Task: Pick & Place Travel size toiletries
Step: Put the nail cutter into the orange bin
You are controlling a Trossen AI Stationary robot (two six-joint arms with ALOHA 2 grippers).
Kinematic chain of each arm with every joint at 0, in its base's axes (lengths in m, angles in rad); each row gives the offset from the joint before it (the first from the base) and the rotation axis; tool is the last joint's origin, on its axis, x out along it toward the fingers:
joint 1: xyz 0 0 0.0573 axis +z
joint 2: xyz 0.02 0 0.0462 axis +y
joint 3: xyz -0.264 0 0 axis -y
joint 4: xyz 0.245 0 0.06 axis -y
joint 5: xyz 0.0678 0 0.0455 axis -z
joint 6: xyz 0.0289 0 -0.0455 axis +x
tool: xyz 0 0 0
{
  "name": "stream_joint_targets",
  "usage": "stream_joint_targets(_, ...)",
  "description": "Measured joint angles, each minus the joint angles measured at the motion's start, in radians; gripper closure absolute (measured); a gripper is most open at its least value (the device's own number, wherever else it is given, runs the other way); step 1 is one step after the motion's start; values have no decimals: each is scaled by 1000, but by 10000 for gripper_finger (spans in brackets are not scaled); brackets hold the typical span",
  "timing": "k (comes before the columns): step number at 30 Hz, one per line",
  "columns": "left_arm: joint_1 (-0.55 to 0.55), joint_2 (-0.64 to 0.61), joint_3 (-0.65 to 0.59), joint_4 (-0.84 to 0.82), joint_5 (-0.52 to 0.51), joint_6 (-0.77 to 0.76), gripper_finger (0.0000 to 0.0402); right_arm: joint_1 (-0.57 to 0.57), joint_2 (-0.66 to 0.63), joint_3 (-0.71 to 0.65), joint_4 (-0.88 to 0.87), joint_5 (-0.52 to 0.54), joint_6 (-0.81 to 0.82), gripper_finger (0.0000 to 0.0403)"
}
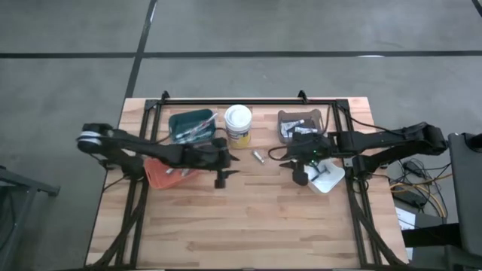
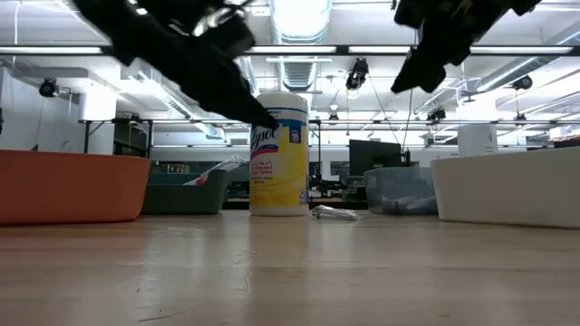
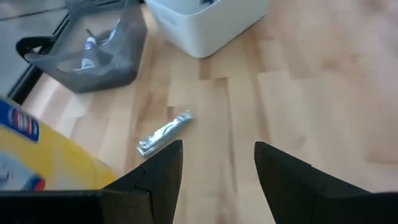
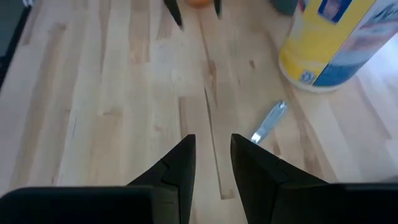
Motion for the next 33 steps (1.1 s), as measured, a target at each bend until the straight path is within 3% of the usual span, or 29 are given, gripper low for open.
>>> stream_joint_targets(6,0,171,200,-96,-106,68,197,0,-133,-11,-5,0,-6,307)
stream_joint_targets(11,2,288,297,-113,-118,145,197,0,-208,-41,-8,0,-5,307)
stream_joint_targets(22,78,497,463,-119,-120,182,197,0,-212,-61,-11,0,-2,307)
stream_joint_targets(25,118,523,495,-148,-67,172,197,0,-211,-62,-11,0,-4,307)
stream_joint_targets(30,177,556,512,-207,120,111,197,0,-211,-62,-11,0,-9,307)
stream_joint_targets(33,197,571,511,-220,135,97,197,0,-211,-62,-11,0,-9,307)
